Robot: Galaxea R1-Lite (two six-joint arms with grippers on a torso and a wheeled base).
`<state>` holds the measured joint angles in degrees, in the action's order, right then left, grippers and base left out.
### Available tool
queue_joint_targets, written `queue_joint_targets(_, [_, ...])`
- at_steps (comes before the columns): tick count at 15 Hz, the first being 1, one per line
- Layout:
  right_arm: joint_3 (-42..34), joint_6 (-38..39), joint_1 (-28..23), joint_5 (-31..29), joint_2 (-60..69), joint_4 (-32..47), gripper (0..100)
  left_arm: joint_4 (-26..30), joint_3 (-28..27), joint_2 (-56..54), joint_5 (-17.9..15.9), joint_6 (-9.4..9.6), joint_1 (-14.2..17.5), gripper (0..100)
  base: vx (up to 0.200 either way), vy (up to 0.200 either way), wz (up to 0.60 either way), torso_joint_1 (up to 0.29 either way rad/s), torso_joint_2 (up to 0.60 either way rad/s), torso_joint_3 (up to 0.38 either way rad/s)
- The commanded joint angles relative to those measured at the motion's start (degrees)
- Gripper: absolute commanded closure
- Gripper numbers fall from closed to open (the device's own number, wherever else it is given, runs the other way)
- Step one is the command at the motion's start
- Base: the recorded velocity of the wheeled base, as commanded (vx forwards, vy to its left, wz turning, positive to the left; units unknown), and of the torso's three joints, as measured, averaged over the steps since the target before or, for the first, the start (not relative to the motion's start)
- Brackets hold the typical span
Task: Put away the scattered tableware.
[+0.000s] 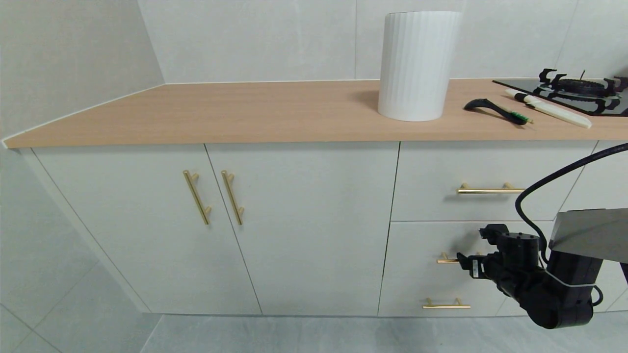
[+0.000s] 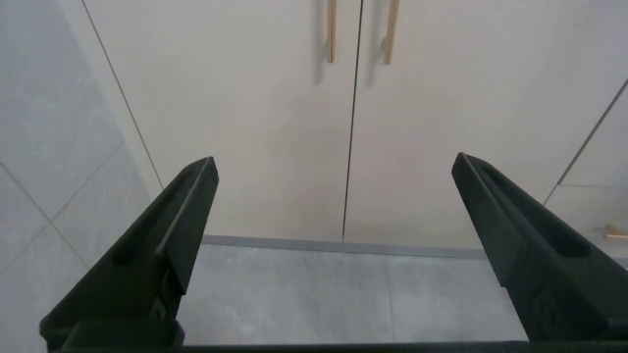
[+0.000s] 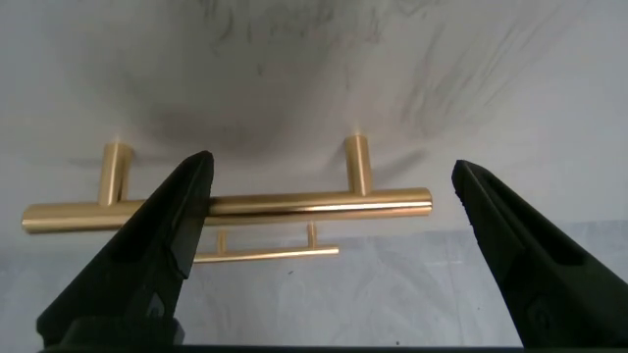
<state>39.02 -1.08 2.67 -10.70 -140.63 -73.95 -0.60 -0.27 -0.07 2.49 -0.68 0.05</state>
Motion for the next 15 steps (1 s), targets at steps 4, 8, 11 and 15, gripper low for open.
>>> queue_joint_targets(4, [-0.53,-0.15,-0.03,-0.2,-0.52,0.38,0,-0.02,0.0,0.07,-0.03,-0.02,0.04,0,0.0,0.0,0.0,0.0,0.0,0.0])
queue_joint_targets(8, [-2.9,-0.23,-0.21,-0.02,1.24,0.38,0,-0.02,0.0,0.07,-0.03,-0.02,0.04,0,0.0,0.0,0.0,0.0,0.0,0.0])
queue_joint_targets(11, [-7.21,-0.15,-0.3,0.24,4.58,0.38,0,-0.02,0.0,0.07,0.06,-0.02,0.04,0,0.0,0.0,0.0,0.0,0.0,0.0])
queue_joint_targets(15, [-22.59,-0.15,3.13,2.44,24.53,1.44,0,-0.02,0.0,0.07,-0.03,-0.02,0.04,0,0.0,0.0,0.0,0.0,0.0,0.0])
